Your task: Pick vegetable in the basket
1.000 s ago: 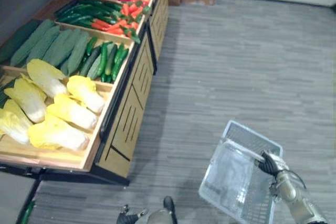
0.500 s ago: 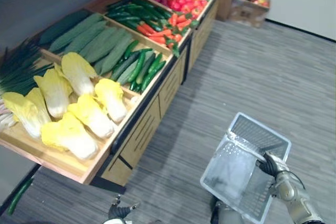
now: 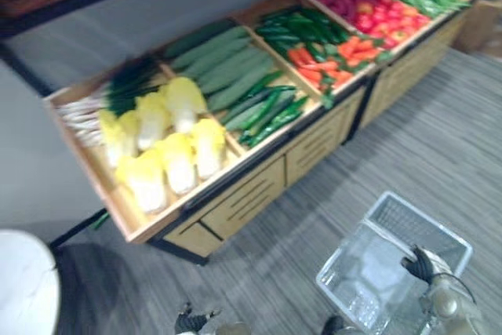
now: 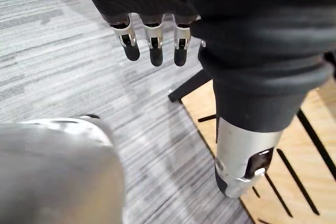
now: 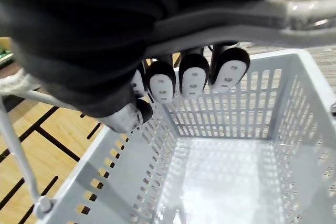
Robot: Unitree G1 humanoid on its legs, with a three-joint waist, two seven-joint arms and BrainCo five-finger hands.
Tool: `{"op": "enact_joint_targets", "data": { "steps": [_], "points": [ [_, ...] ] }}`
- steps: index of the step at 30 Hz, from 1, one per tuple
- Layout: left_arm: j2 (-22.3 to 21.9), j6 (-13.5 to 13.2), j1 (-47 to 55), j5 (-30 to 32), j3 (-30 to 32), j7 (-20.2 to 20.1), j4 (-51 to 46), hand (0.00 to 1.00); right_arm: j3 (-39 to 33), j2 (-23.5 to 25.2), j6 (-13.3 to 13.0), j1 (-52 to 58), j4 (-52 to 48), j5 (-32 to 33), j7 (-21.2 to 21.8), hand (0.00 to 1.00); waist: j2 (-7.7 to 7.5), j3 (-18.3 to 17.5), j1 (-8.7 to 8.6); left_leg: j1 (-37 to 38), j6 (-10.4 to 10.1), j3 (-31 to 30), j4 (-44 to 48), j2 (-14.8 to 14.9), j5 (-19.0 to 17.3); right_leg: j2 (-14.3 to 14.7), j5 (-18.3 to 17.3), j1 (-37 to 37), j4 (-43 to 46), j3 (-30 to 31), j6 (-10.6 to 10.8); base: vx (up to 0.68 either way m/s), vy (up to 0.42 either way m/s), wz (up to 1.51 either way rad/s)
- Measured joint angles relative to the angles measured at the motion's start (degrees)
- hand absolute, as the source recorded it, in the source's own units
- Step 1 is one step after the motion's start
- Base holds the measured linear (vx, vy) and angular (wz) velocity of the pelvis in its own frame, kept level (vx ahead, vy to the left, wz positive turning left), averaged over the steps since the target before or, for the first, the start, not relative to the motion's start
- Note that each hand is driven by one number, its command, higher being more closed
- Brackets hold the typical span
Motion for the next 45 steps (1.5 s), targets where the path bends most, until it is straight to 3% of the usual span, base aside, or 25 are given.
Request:
{"op": "enact_joint_targets", "data": {
  "steps": [2, 8, 15, 18, 19, 30, 37, 45],
  "points": [
    [-0.1, 0.0, -0.8, 0.0, -0.3, 0.2, -0.3, 0.00, 0.0, 0.5, 0.0, 0.4, 0.0, 0.0, 0.0, 1.00, 0.61, -0.3, -0.15, 1.4, -0.1, -0.3, -6.6, -1.8, 0.1, 0.2, 0.1, 0.1, -0.2, -2.0, 0.2, 0.04, 0.165, 0.71],
    [0.9, 0.1, 0.3, 0.6, -0.3, 0.4, -0.3, 0.00, 1.9, 3.0, -0.1, -1.3, 3.4, 0.1, 0.0, 1.00, -0.40, -0.1, 0.56, 3.5, -0.2, -3.4, -12.8, -5.5, 0.1, -0.4, 2.1, 3.3, -3.7, -3.2, 3.1, 0.01, 0.139, 0.39],
    [2.1, 0.1, 0.9, 2.3, -2.1, 0.2, 1.3, 0.00, 4.7, 4.1, -0.1, -1.9, 3.5, 1.8, 0.1, 1.00, -0.33, -0.2, 0.68, 5.7, -0.2, -6.3, -18.5, -7.0, 0.1, -0.9, 2.5, 3.7, -2.1, -4.6, 3.8, -0.05, 0.058, 0.13],
    [2.4, 0.1, 0.8, 2.8, -2.5, 0.0, 1.4, 0.00, 4.8, 5.4, -0.1, -2.3, 3.6, 2.3, 0.2, 1.00, -0.88, -0.3, 1.73, 5.0, -0.5, -6.6, -20.2, -7.4, -0.1, -1.3, 2.7, 1.7, -0.9, -4.3, 4.1, -0.08, 0.045, 0.04],
    [3.7, 0.5, 2.0, 2.8, -0.1, -0.8, 3.6, 0.00, 8.5, 6.5, -0.2, -3.9, 5.7, 4.3, 1.2, 1.00, -1.46, -2.8, 2.13, 4.7, -0.5, -7.8, -20.6, -7.9, -0.3, 0.7, 3.5, -0.7, -3.1, 4.8, 4.8, 0.00, 0.000, 0.00],
    [3.7, 0.4, 1.9, 2.1, 0.0, -0.7, 3.6, 0.00, 8.2, 6.5, -0.2, -5.1, 10.7, 6.2, 1.3, 1.00, -0.87, -3.1, 2.17, 5.0, -0.4, -7.9, -20.4, -8.0, -0.3, 0.8, 3.5, -0.6, -3.1, 5.2, 4.8, 0.00, 0.000, -0.01],
    [3.6, -0.1, 1.1, -2.3, 1.6, 0.4, 3.5, 0.00, 6.3, 6.3, -0.2, -5.9, 14.6, 9.5, 1.7, 1.00, 0.14, -3.5, 2.48, 6.9, -1.3, -8.2, -20.6, -7.4, -0.9, 1.9, 3.6, -1.1, -2.9, 10.2, 4.7, 0.00, -0.020, -0.23],
    [3.0, -0.1, -0.2, -2.5, 2.1, 0.9, 1.8, 0.00, 2.2, 6.3, -0.1, -4.8, 16.8, 9.6, 1.7, 1.00, 0.88, -3.7, 1.98, 6.8, -1.8, -11.2, -20.7, -7.4, -1.4, 2.4, 3.3, -2.2, -2.1, 12.9, 4.4, 0.00, -0.002, -0.04]
  ]
}}
